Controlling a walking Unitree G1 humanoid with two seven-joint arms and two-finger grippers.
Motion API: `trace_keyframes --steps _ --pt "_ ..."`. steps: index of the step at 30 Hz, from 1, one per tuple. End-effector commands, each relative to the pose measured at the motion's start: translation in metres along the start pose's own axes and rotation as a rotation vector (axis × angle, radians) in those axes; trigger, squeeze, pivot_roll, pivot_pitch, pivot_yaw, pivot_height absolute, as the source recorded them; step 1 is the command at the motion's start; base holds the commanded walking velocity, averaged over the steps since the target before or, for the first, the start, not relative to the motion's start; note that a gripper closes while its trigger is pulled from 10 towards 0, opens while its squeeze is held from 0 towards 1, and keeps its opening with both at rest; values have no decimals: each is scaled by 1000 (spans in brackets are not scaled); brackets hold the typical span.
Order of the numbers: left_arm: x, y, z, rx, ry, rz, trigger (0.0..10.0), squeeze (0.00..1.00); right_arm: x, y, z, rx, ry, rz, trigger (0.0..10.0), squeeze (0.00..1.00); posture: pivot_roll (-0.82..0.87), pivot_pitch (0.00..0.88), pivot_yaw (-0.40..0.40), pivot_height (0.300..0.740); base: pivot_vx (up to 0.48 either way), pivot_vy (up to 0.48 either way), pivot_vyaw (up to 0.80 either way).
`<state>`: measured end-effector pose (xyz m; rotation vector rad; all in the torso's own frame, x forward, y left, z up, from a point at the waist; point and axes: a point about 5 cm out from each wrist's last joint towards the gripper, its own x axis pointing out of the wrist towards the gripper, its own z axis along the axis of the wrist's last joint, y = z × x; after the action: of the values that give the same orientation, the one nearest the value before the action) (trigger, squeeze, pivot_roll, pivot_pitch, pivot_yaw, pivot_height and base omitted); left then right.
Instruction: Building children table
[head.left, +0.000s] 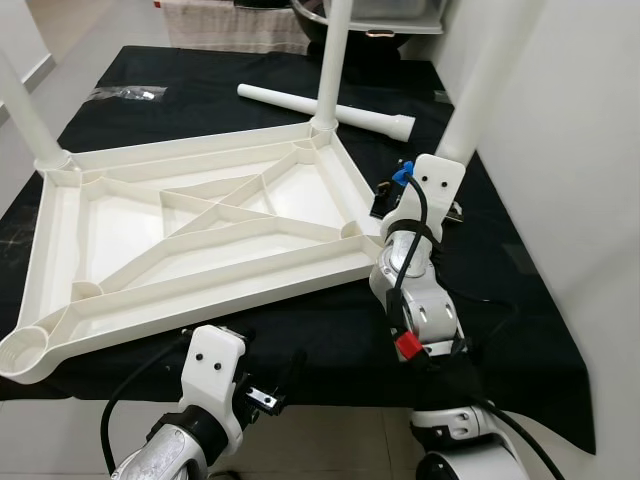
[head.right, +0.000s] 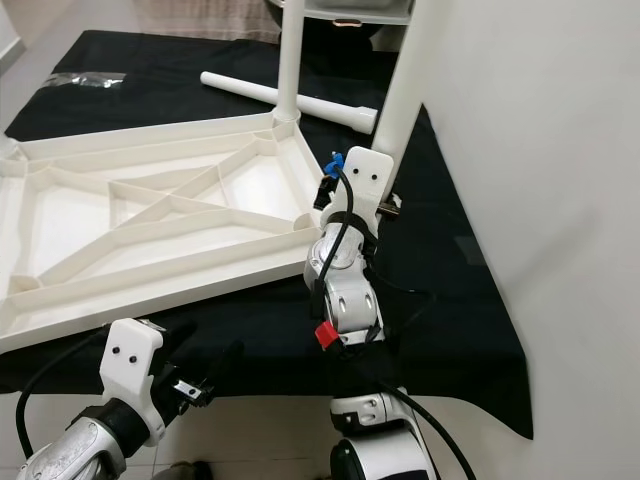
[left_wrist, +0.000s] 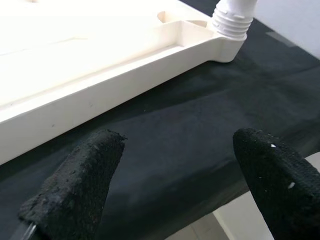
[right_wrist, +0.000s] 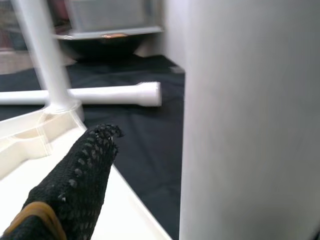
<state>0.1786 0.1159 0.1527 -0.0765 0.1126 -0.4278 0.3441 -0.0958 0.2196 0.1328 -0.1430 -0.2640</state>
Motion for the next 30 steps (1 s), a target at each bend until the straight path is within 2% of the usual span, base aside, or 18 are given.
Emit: trace_keyframes --steps 1,2,4,5,7,10,13,14,20,23,26,28,30 --pt "0 0 -6 -3 23 6 10000 0 -12 11 -11 43 44 158 10000 0 143 157 -94 740 0 0 0" --pt "0 0 -7 -3 22 7 10000 0 -13 6 -12 21 27 211 10000 0 141 155 -95 740 0 0 0" --pt "0 0 -7 -3 20 7 10000 0 -14 1 -14 34 28 250 10000 0 141 155 -95 740 0 0 0" --pt "1 0 -7 -2 20 7 10000 0 -12 -5 -18 0 22 267 10000 0 141 152 -95 740 0 0 0" --pt "1 -1 -7 0 17 6 10000 0 -10 -14 -25 9 54 310 10000 0 142 151 -98 740 0 0 0" --pt "1 -1 -7 2 16 6 10000 0 -6 -22 -28 -1 31 371 10000 0 143 147 -97 740 0 0 0" --pt "1 -1 -7 2 16 6 10000 0 -5 -24 -28 -8 18 398 10000 0 144 147 -99 740 0 0 0" --pt "1 -1 -7 3 15 5 10000 0 0 -28 -29 -26 -3 468 10000 0 144 145 -99 740 0 0 0" --pt "1 -2 -7 4 14 4 10000 0 8 -32 -25 -46 -37 559 10000 0 146 137 -101 740 0 0 0" --pt "1 -3 -7 4 12 4 10000 0 18 -34 -20 -57 -51 643 10000 0 151 130 -104 740 0 0 0" --pt "1 -3 -8 4 12 4 10000 0 23 -36 -19 -61 -50 662 10000 0 154 129 -107 740 0 0 0" --pt "1 -4 -8 6 11 3 10000 0 33 -39 -17 -28 -34 698 10000 0 157 129 -109 740 0 0 0" --pt "1 -4 -8 6 11 3 10000 0 33 -39 -17 -28 -34 698 10000 0 157 129 -109 740 0 0 0"
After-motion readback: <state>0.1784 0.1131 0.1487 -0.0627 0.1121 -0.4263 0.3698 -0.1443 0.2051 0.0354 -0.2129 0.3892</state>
